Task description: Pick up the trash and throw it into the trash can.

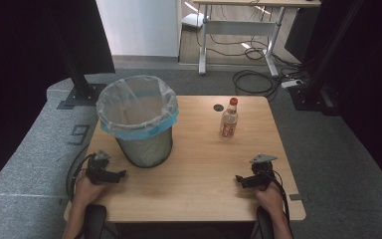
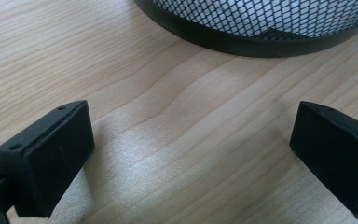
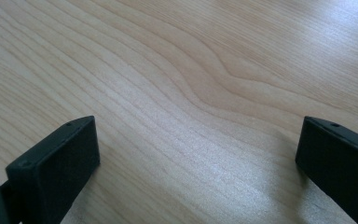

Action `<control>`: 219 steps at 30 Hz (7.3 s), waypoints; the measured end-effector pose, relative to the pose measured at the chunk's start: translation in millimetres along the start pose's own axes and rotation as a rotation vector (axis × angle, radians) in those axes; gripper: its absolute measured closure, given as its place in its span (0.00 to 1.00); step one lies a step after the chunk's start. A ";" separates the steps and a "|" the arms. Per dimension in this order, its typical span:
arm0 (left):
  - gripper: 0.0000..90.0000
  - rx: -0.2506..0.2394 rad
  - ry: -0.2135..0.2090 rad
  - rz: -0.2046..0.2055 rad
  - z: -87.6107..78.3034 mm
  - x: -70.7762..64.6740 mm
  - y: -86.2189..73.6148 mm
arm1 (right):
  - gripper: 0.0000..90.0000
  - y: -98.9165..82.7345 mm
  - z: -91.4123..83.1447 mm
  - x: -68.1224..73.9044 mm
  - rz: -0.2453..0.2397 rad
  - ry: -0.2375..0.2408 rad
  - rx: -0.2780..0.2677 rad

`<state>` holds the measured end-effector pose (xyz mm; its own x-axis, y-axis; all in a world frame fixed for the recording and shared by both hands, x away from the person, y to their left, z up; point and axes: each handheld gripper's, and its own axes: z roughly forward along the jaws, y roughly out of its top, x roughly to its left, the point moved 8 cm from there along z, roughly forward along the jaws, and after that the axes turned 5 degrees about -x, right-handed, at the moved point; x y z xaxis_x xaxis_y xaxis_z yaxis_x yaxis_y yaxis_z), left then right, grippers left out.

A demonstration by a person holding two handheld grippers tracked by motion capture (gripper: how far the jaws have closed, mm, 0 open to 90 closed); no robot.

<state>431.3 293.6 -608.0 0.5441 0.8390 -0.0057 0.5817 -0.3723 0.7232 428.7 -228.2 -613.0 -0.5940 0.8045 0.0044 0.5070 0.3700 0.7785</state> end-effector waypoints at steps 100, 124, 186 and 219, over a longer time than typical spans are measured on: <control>0.00 -0.002 -0.019 0.020 2.3 -3.1 2.0 | 0.31 165.8 88.4 -55.7 0.104 -0.117 -0.078; 0.00 -0.004 -0.023 0.020 2.7 -3.9 2.4 | 0.31 196.5 37.5 -33.6 0.040 -0.101 -0.062; 0.00 -0.001 -0.041 0.031 5.2 -7.6 4.7 | 0.31 378.2 -44.4 70.9 -0.091 0.146 -0.136; 0.00 -0.002 -0.041 0.032 5.2 -7.7 4.7 | 0.31 437.4 -28.8 141.4 -0.156 0.262 -0.152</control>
<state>433.0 283.3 -608.1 0.5863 0.8100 -0.0110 0.5629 -0.3977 0.7245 548.5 34.0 -253.8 -0.8072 0.5897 0.0238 0.3105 0.3900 0.8669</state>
